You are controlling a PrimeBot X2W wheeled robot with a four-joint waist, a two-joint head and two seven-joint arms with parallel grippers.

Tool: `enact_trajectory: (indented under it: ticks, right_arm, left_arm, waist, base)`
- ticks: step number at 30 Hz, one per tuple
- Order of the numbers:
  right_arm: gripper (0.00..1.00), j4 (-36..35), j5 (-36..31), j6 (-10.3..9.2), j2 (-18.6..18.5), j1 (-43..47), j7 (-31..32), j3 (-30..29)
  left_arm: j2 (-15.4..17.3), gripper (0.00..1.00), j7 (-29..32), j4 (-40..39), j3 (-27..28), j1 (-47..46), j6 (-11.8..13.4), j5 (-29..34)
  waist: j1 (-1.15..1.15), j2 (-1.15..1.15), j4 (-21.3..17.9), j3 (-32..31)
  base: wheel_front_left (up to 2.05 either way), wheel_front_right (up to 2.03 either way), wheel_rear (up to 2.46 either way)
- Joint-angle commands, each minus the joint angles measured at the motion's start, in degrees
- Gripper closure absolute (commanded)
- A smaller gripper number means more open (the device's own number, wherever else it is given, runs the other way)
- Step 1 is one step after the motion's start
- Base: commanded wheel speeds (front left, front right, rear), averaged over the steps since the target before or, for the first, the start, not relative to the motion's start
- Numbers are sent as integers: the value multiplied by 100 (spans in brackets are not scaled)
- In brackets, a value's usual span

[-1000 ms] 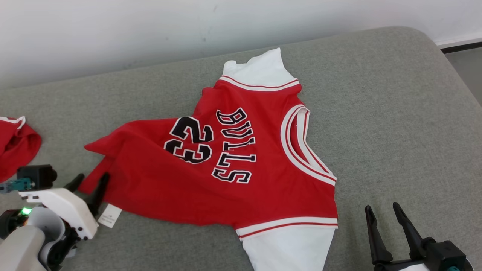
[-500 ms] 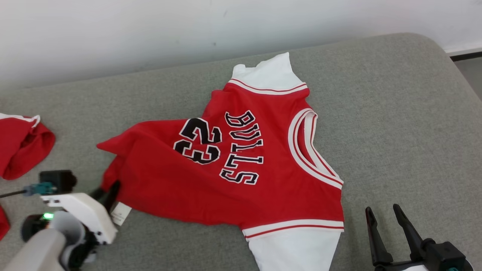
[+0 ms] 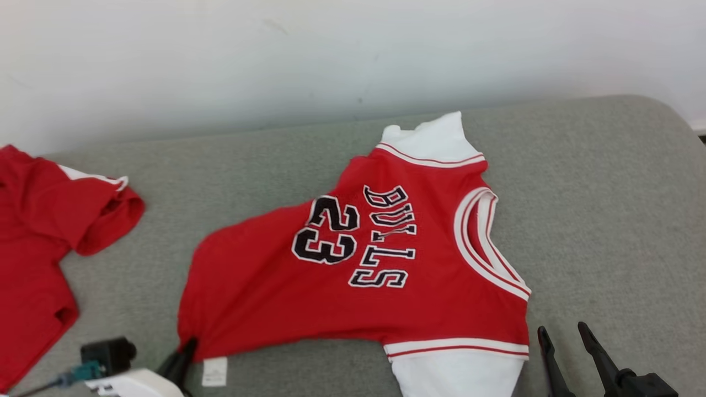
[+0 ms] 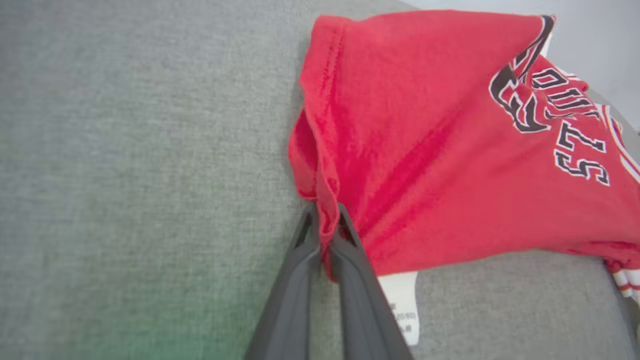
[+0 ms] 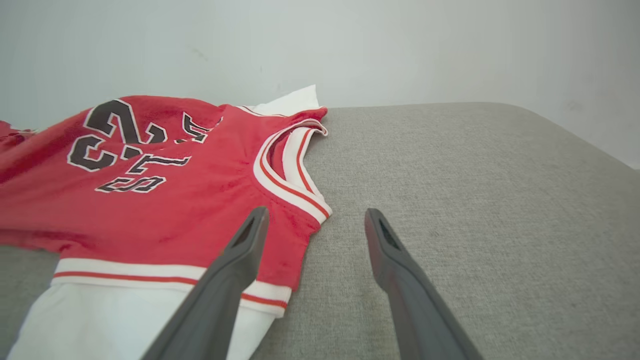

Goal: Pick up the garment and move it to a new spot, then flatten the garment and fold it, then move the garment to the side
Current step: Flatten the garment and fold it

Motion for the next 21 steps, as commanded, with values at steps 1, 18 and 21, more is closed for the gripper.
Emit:
enact_trajectory:
  ticks: [1, 18, 21]
  right_arm:
    - [0, 27, -67, -14, -17, 42, 4, -24]
    - [0, -155, -395, -15, -129, 133, 4, -237]
    - [0, -219, -513, -15, -235, 163, 4, -291]
  left_arm:
    - [-38, 100, -41, -95, -8, 134, 39, -12]
    - [-704, 0, -726, -1600, 1206, 1297, 875, 1353]
    - [-976, 0, -727, -1985, 1640, 1617, 821, 2011]
  waist:
    - [0, 0, 120, -105]
    - [0, 0, 281, -565]
    - [0, 0, 308, -642]
  base:
    - [0, 0, 0]
    - [0, 0, 0]
    - [0, 0, 0]
